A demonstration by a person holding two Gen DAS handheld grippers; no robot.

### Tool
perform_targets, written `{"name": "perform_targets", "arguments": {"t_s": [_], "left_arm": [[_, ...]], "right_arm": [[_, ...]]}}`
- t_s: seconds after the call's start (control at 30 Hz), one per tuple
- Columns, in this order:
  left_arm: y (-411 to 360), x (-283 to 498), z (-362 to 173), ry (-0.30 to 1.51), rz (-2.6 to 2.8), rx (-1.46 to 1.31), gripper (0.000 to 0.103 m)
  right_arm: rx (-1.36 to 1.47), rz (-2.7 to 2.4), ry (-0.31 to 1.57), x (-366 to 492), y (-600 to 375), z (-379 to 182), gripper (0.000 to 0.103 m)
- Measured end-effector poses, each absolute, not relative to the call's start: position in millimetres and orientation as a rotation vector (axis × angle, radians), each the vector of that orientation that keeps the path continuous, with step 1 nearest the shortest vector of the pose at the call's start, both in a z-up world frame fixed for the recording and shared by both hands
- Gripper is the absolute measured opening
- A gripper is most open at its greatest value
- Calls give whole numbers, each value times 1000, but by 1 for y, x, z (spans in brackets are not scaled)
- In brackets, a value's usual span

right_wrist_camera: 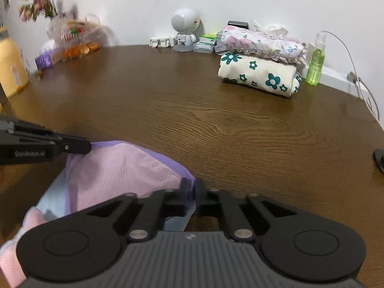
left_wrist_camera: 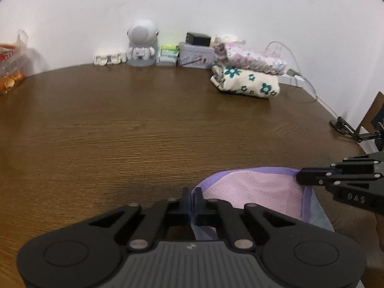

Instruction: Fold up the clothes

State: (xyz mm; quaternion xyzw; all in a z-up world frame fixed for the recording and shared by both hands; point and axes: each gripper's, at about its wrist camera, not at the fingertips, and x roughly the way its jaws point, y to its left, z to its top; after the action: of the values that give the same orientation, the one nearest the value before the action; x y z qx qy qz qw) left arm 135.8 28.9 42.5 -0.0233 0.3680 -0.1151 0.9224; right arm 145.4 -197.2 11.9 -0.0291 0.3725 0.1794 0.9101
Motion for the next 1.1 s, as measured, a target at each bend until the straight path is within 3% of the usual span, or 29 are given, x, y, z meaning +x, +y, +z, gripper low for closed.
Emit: {"name": "perform_targets", "arguments": {"t_s": [0.3, 0.5, 0.6, 0.73, 0.77, 0.9, 1.1], "left_arm": [[28, 40, 79, 593, -260, -71, 1], [30, -18, 42, 679, -280, -86, 3], [46, -44, 40, 676, -296, -148, 12], [58, -55, 66, 584, -285, -164, 34], [52, -52, 68, 568, -288, -146, 42], [22, -36, 70, 525, -314, -59, 45], [8, -23, 25, 687, -319, -10, 43]], "right_arm": [[-76, 544, 475, 31, -233, 58, 4], [-121, 638, 482, -37, -239, 39, 4], [-156, 660, 513, -67, -238, 31, 9], [-129, 652, 473, -101, -248, 39, 38], [-100, 650, 454, -104, -250, 44, 38], [-40, 562, 449, -87, -226, 46, 38], [-135, 516, 547, -63, -186, 14, 38]]}}
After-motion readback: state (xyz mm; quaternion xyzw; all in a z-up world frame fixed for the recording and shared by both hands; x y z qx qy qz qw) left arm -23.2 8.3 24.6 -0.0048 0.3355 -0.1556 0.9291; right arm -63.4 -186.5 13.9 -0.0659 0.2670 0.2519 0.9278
